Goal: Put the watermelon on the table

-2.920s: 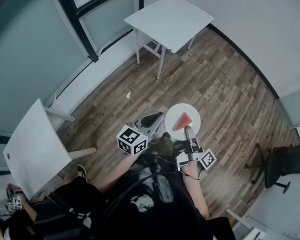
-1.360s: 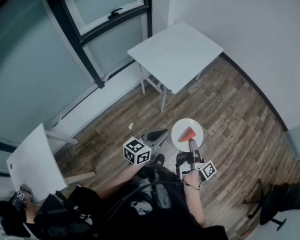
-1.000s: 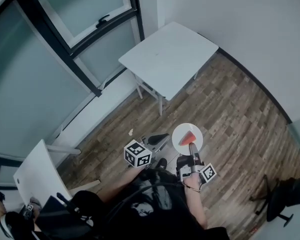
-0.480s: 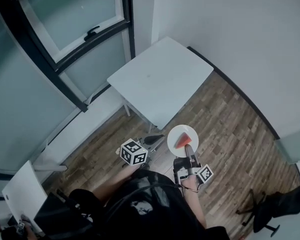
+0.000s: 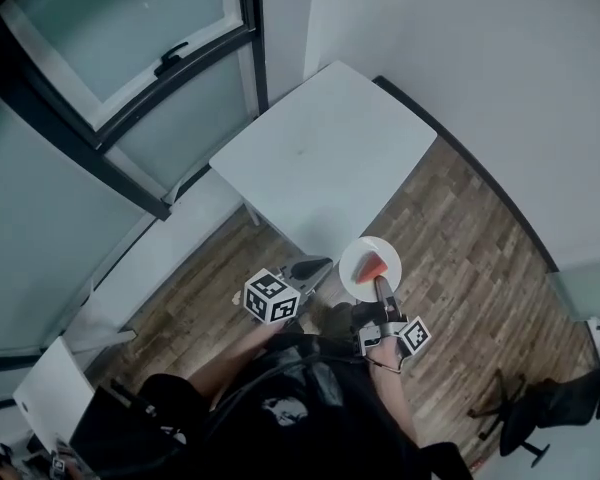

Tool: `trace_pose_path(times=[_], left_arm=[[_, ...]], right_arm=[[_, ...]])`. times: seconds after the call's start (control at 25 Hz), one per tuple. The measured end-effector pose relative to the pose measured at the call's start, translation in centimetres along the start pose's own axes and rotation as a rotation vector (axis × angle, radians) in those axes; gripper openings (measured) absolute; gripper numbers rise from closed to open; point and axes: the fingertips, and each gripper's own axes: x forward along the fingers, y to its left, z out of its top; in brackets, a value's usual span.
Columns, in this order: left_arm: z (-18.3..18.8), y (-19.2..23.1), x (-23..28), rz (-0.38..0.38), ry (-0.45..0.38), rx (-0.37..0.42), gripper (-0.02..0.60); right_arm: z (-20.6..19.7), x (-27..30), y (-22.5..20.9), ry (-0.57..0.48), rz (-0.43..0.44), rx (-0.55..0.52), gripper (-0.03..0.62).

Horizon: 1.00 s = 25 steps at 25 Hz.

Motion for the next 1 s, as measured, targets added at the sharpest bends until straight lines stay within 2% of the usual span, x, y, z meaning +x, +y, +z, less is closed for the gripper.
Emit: trace_pose_path(times=[0.2, 0.32, 0.48, 0.64, 0.76, 0.92, 1.0], left_arm=[[0.5, 3.6, 0.6, 0.076, -0.016, -0.055, 0.006], [1.6, 6.3, 2.5, 0.125, -0.041, -0.087, 0.006], [3.2, 8.3, 7.2, 0.161, -0.041, -0.036, 0.006], [4.2, 9.9, 11.7, 0.174, 0.002, 0.010, 0.006], [4.4, 11.9, 16.0, 0.197, 0.007, -0.010, 0.006], [5.0, 14.4, 21.2, 0.215, 0.020, 0.017, 0.006], [5.0, 15.9, 23.1, 0.235, 0.034, 0.006, 0.006]], right_arm=[[2.6, 4.4, -1.7, 0.020, -0.041, -0.007, 0.037], [4.5, 8.0, -1.8, 0.061, -0.033, -0.037, 0.037], [7.8, 12.0, -2.3, 0.093, -0.011, -0.048, 0.037], [12.7, 16.1, -4.7, 0.114, -0.067, -0.045, 0.037], [16.4, 18.7, -6.3, 0.130, -0.103, -0.040, 0.037], [20.0, 22.5, -8.7, 0.161, -0.134, -0.061, 0.037], [21.8, 24.7, -10.5, 0.180, -0.167, -0.081, 0.037]])
